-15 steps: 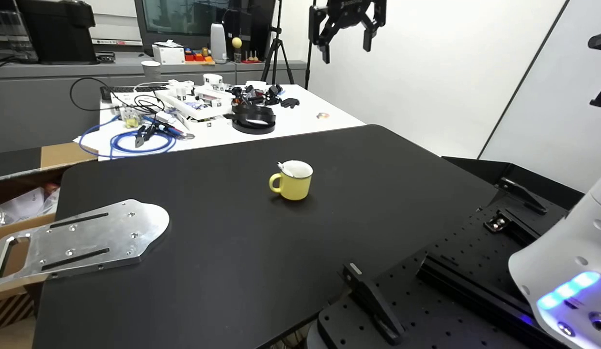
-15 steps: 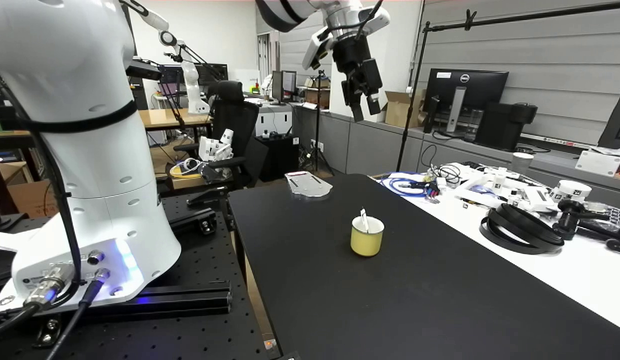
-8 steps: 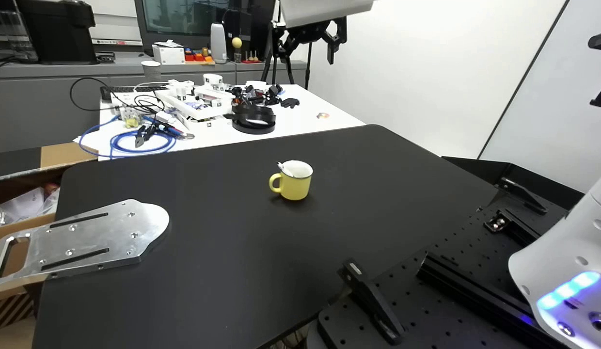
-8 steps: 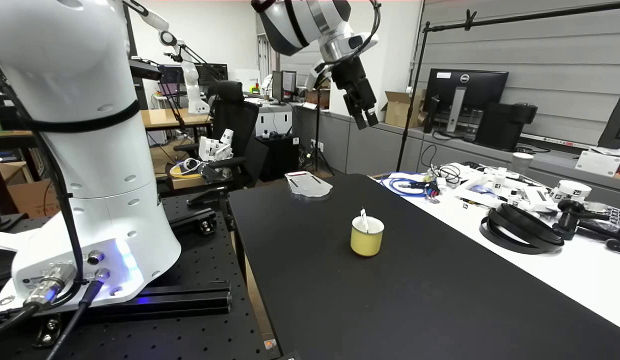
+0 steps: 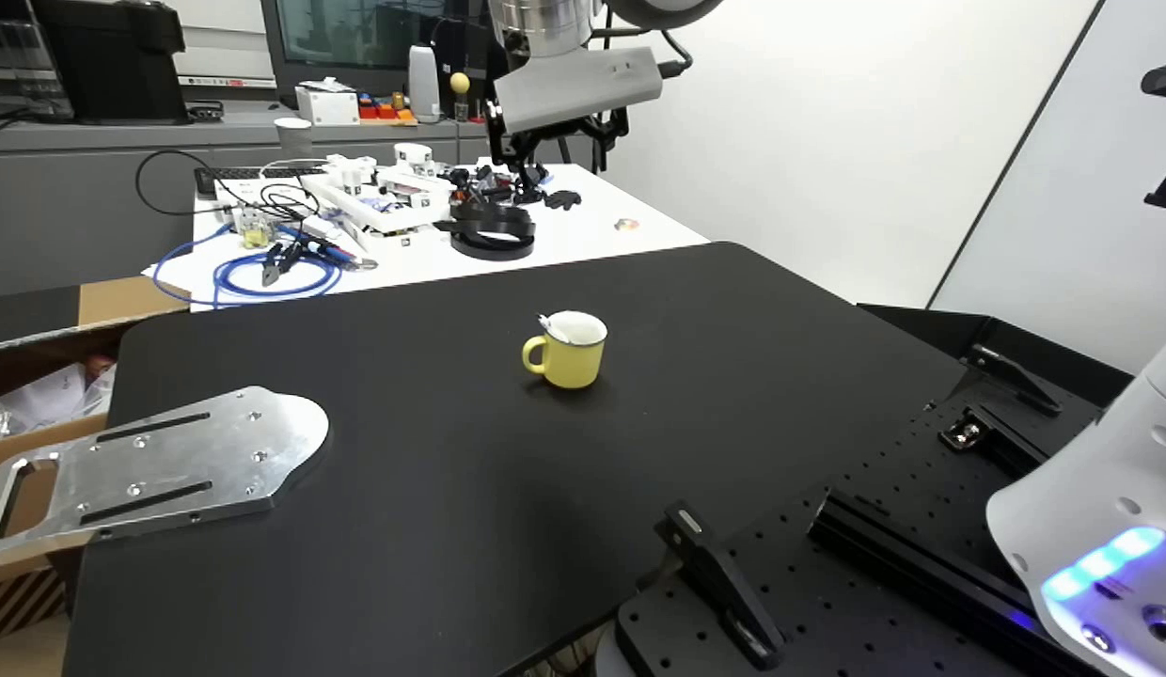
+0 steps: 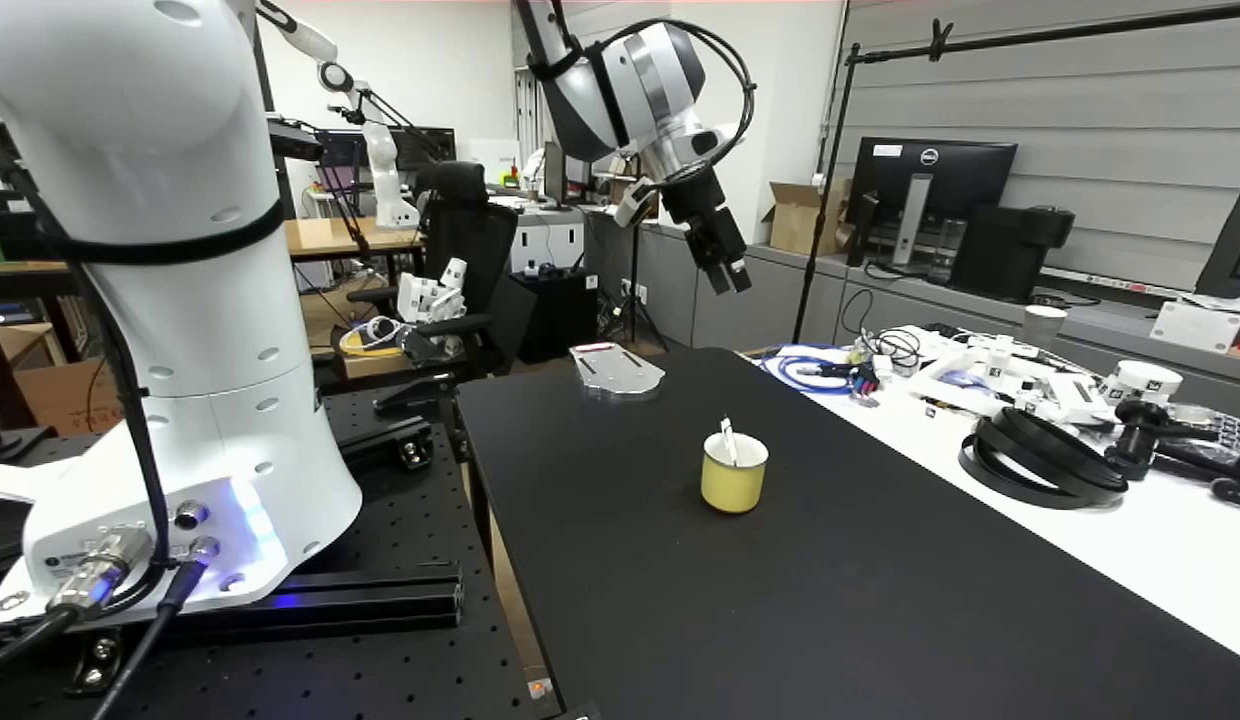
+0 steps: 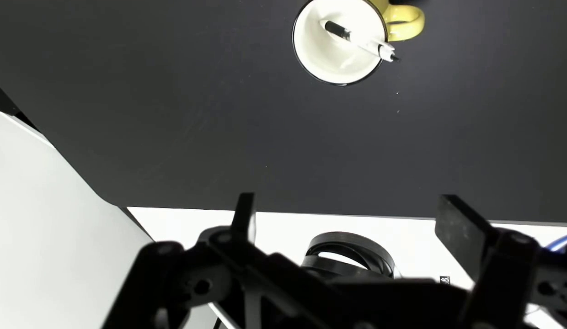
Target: Remove then pen out of the cup and put it on the table
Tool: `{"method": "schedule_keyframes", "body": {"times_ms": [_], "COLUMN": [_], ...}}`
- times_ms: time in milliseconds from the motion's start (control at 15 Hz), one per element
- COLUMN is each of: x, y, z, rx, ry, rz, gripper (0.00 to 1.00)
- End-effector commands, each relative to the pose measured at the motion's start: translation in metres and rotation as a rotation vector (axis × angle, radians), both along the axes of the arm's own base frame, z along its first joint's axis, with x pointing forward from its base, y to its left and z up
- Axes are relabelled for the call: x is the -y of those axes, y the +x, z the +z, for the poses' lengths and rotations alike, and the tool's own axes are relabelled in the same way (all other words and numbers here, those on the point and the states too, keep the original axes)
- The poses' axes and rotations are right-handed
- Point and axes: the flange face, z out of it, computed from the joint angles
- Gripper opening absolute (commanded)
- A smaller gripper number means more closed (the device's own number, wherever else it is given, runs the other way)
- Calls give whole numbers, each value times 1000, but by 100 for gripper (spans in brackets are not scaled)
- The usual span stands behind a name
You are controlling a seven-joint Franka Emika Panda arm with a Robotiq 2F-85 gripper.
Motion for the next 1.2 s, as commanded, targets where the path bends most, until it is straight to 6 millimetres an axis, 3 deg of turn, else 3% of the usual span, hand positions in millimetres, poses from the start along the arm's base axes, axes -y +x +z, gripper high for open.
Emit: {"method": "schedule_keyframes", "body": {"times_ms": [0, 400, 1133], "x": [0, -1, -29], "y": [1, 7, 21], "z": [1, 0, -54], "rx": [1, 10, 34], "ry": [0, -19, -80], "rz": [0, 5, 38], "gripper": [100, 100, 100]}}
